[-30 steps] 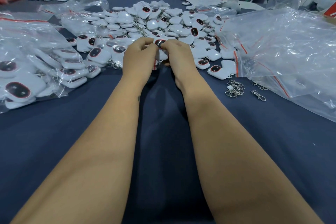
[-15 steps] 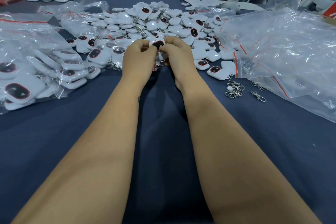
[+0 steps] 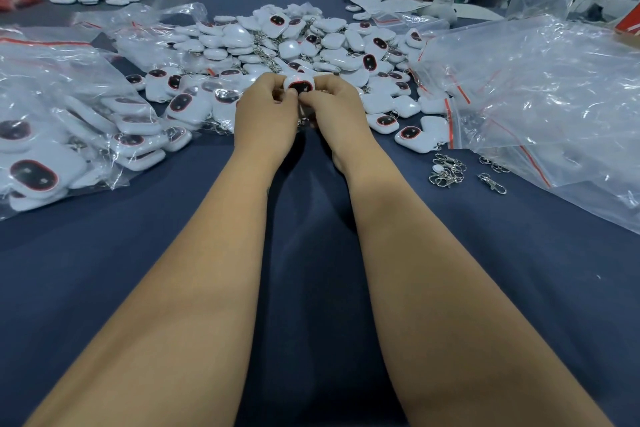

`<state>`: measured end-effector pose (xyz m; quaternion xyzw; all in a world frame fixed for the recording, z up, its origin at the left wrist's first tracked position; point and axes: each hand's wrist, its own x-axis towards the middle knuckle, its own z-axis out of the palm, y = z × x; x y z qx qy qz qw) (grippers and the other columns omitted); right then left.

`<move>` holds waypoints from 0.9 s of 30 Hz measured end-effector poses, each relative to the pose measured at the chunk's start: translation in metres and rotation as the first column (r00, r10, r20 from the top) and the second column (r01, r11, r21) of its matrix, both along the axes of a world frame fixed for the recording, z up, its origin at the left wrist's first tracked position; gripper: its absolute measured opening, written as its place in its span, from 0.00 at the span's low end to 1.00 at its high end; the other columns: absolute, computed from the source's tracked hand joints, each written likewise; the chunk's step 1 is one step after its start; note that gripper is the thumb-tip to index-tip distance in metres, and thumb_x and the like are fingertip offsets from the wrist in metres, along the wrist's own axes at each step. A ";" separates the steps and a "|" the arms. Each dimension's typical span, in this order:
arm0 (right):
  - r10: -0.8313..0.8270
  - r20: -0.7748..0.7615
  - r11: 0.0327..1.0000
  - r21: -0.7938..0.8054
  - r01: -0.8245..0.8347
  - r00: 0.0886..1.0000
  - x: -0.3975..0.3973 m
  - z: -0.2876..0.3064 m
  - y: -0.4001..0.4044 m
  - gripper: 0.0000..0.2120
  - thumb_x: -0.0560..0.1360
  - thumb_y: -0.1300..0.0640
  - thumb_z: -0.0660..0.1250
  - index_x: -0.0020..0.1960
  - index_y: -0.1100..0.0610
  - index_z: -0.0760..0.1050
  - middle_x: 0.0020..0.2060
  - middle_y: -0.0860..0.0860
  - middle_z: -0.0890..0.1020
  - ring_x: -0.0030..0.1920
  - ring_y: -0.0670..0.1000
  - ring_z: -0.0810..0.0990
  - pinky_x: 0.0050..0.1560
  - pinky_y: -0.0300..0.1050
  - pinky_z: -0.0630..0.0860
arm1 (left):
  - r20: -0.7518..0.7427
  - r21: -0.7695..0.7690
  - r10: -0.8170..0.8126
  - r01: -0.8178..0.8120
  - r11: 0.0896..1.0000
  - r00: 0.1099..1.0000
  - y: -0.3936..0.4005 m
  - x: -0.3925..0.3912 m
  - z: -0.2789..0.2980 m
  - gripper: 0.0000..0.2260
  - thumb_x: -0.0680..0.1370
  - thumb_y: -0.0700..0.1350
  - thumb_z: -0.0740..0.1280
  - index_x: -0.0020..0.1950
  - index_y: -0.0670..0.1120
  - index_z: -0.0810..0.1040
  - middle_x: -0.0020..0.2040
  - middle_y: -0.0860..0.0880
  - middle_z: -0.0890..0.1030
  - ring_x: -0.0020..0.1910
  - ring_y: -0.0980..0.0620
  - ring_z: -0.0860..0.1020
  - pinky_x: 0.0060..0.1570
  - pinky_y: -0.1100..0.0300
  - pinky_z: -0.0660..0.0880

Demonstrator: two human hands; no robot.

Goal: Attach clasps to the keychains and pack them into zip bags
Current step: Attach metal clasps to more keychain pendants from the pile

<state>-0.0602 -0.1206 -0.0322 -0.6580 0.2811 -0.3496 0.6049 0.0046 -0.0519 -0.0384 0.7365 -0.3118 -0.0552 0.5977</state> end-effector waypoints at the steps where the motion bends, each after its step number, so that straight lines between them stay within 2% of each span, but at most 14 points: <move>1: -0.004 -0.005 1.000 -0.012 0.004 1.000 0.001 -0.001 0.000 0.07 0.75 0.66 0.65 0.50 0.58 0.77 0.42 0.56 0.81 0.42 0.52 0.80 0.47 0.49 0.77 | 0.003 -0.001 0.012 -0.012 1.000 1.000 0.001 0.000 0.000 0.10 0.80 0.44 0.60 0.58 0.47 0.78 0.50 0.50 0.82 0.48 0.49 0.80 0.51 0.50 0.78; 4: -0.030 -0.029 0.999 -0.030 0.029 0.999 0.004 -0.002 0.002 0.06 0.79 0.60 0.64 0.56 0.56 0.71 0.51 0.59 0.81 0.51 0.60 0.81 0.57 0.59 0.78 | 0.045 0.028 0.084 -0.085 0.996 0.995 0.003 0.001 0.000 0.16 0.78 0.41 0.57 0.63 0.50 0.77 0.48 0.54 0.80 0.44 0.55 0.78 0.43 0.59 0.74; 6: -0.059 -0.019 0.998 -0.008 0.059 0.998 0.005 -0.002 0.002 0.06 0.80 0.58 0.62 0.56 0.56 0.68 0.53 0.62 0.81 0.54 0.65 0.80 0.57 0.64 0.76 | 0.117 0.084 0.092 -0.102 0.991 0.989 0.005 0.000 -0.001 0.16 0.78 0.42 0.58 0.65 0.50 0.75 0.46 0.55 0.79 0.46 0.52 0.78 0.46 0.57 0.74; 8: -0.083 0.010 0.996 0.019 0.083 0.997 0.005 -0.002 0.001 0.05 0.80 0.58 0.61 0.55 0.55 0.67 0.53 0.64 0.81 0.52 0.65 0.81 0.56 0.64 0.77 | 0.261 0.199 0.088 -0.142 0.970 0.961 0.004 -0.001 -0.002 0.16 0.79 0.48 0.62 0.67 0.49 0.73 0.50 0.53 0.79 0.51 0.49 0.78 0.47 0.55 0.73; 10: -0.100 0.059 0.993 0.061 0.097 0.993 0.005 -0.002 0.000 0.05 0.80 0.60 0.60 0.56 0.55 0.66 0.52 0.64 0.81 0.46 0.61 0.81 0.53 0.64 0.78 | 0.391 0.305 0.079 -0.209 0.929 0.917 0.003 -0.001 -0.003 0.18 0.79 0.53 0.63 0.67 0.49 0.73 0.56 0.49 0.80 0.56 0.46 0.78 0.48 0.54 0.72; 13: -0.156 0.134 0.981 0.134 0.138 0.979 0.003 -0.002 -0.004 0.04 0.81 0.60 0.59 0.53 0.54 0.65 0.48 0.64 0.81 0.42 0.58 0.80 0.50 0.62 0.79 | 0.449 0.364 0.079 -0.262 0.894 0.890 0.004 0.001 -0.004 0.14 0.77 0.48 0.65 0.61 0.47 0.76 0.55 0.46 0.81 0.54 0.42 0.77 0.45 0.54 0.71; 16: -0.194 0.197 0.959 0.244 0.143 0.961 0.002 -0.001 -0.009 0.05 0.81 0.62 0.58 0.52 0.54 0.64 0.44 0.58 0.79 0.41 0.55 0.81 0.49 0.55 0.79 | 0.392 0.347 0.111 -0.259 0.901 0.913 0.008 0.001 0.000 0.10 0.73 0.40 0.64 0.52 0.47 0.79 0.52 0.45 0.82 0.50 0.43 0.77 0.43 0.56 0.70; 18: -0.185 0.265 0.941 0.324 0.093 0.946 0.002 0.002 -0.009 0.06 0.81 0.63 0.57 0.54 0.54 0.63 0.44 0.57 0.77 0.41 0.55 0.80 0.50 0.52 0.80 | 0.297 0.283 0.135 -0.222 0.933 0.945 0.010 -0.001 0.003 0.10 0.71 0.41 0.63 0.49 0.43 0.81 0.47 0.44 0.83 0.47 0.43 0.78 0.43 0.54 0.73; 21: -0.124 0.363 0.938 0.347 -0.011 0.923 0.005 0.006 -0.005 0.06 0.82 0.65 0.56 0.53 0.55 0.61 0.46 0.60 0.78 0.43 0.55 0.81 0.49 0.44 0.81 | 0.236 0.185 0.132 -0.178 0.967 0.963 0.012 -0.004 0.007 0.10 0.70 0.41 0.62 0.39 0.37 0.80 0.37 0.37 0.81 0.35 0.41 0.74 0.38 0.48 0.75; 23: -0.091 0.352 0.952 0.306 -0.023 0.932 0.008 0.006 0.001 0.05 0.82 0.65 0.56 0.52 0.56 0.61 0.49 0.64 0.78 0.47 0.58 0.82 0.52 0.48 0.81 | 0.152 0.105 0.112 -0.128 0.986 0.982 0.012 -0.006 0.009 0.12 0.72 0.42 0.63 0.34 0.37 0.79 0.30 0.39 0.79 0.29 0.47 0.72 0.33 0.51 0.75; 25: -0.084 0.285 0.972 0.235 0.015 0.955 0.012 0.005 0.005 0.06 0.81 0.64 0.58 0.54 0.56 0.62 0.53 0.67 0.78 0.53 0.64 0.82 0.57 0.56 0.80 | 0.061 0.031 0.086 -0.088 0.996 0.994 0.011 -0.007 0.009 0.16 0.75 0.43 0.63 0.26 0.44 0.74 0.20 0.51 0.73 0.21 0.58 0.69 0.25 0.63 0.68; 27: -0.100 0.210 0.987 0.146 0.070 0.973 0.012 0.003 0.007 0.07 0.80 0.62 0.60 0.55 0.55 0.63 0.55 0.67 0.79 0.57 0.65 0.80 0.61 0.63 0.76 | 0.018 0.005 0.084 -0.084 0.996 0.996 0.009 -0.006 0.009 0.19 0.74 0.41 0.63 0.23 0.48 0.67 0.16 0.55 0.66 0.18 0.57 0.65 0.23 0.66 0.61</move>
